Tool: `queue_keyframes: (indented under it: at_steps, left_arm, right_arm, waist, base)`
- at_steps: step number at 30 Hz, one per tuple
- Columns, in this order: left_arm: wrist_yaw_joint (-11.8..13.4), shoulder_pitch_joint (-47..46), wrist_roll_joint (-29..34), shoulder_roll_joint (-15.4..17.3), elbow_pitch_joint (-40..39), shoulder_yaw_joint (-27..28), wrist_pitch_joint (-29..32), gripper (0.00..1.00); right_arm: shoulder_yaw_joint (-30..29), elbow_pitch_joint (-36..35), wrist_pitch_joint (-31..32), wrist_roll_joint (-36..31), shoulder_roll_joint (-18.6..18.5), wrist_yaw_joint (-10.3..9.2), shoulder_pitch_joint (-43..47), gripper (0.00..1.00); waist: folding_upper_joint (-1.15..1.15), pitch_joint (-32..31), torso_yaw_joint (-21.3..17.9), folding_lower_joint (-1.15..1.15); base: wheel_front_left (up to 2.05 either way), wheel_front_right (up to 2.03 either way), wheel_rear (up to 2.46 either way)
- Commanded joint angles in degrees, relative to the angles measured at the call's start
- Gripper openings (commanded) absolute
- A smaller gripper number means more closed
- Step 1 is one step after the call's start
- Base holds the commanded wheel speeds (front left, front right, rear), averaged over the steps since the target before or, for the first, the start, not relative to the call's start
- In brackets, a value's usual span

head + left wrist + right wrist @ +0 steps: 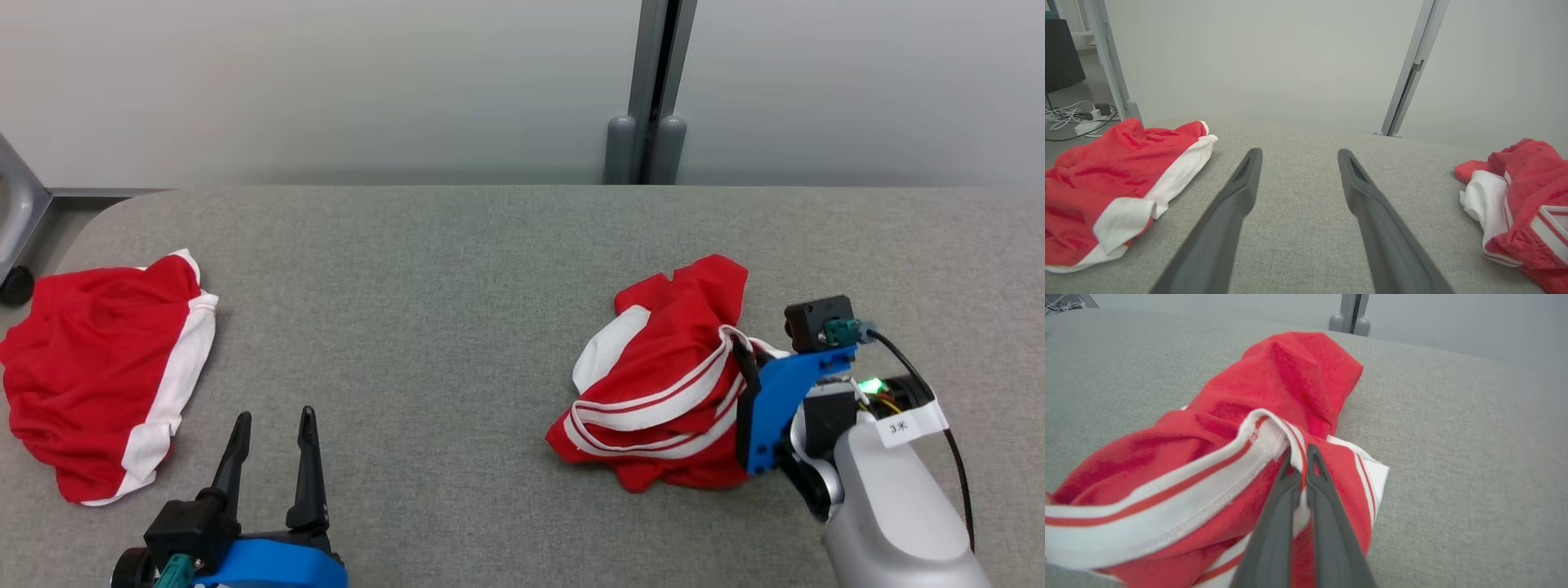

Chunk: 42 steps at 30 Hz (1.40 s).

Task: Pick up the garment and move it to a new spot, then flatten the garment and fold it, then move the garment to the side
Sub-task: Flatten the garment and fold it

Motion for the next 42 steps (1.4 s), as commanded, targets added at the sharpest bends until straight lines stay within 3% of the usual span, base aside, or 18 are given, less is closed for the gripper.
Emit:
queue_keyframes:
  at_steps: [1, 8, 16, 24, 32, 42]
  left_arm:
    - [-0.15, 0.51, 0.17, -0.07, -0.02, 0.09, -0.27, 1.00]
    - [-0.20, 1.60, 0.66, -0.45, -0.79, 0.57, -0.27, 1.00]
    - [-0.60, 1.20, 1.19, -0.53, -2.06, 1.32, -0.27, 1.00]
    - [-0.77, 1.06, 1.77, -0.66, -2.32, 1.80, -0.27, 1.00]
    - [-1.14, -0.33, 2.27, -1.16, -3.07, 1.68, -0.27, 1.00]
    - [-2.59, -5.13, 3.66, -1.89, -3.65, -0.04, -0.27, 1.00]
  right_arm:
    - [1.21, -2.17, -1.69, 0.90, -0.24, 0.01, -2.41, 0.00]
    - [9.87, -12.77, -5.76, 4.82, -1.25, 0.01, -7.79, 0.00]
    - [23.05, -25.37, -9.98, 13.41, -4.95, 0.01, -22.65, 0.00]
    - [25.58, -29.54, -15.46, 17.79, -8.65, 0.01, -34.44, 0.00]
    - [18.52, -25.32, -13.79, 18.54, -13.11, 0.01, -29.54, 0.00]
    - [10.67, -4.62, -17.47, 18.86, -18.11, 0.01, -26.08, 0.00]
  waist:
    - [0.00, -1.00, -0.66, -0.01]
    - [0.00, -3.06, -1.27, -0.01]
    - [0.00, -2.59, -1.12, -0.01]
    - [0.00, -1.73, -0.65, -0.01]
    - [0.00, 1.18, -0.31, -0.01]
    - [0.00, 9.40, 3.79, -0.01]
  base:
    - [0.00, 0.00, 0.00]
    - [0.00, 0.00, 0.00]
    - [0.00, 0.00, 0.00]
    - [0.00, 0.00, 0.00]
    - [0.00, 0.00, 0.00]
    - [0.00, 0.00, 0.00]
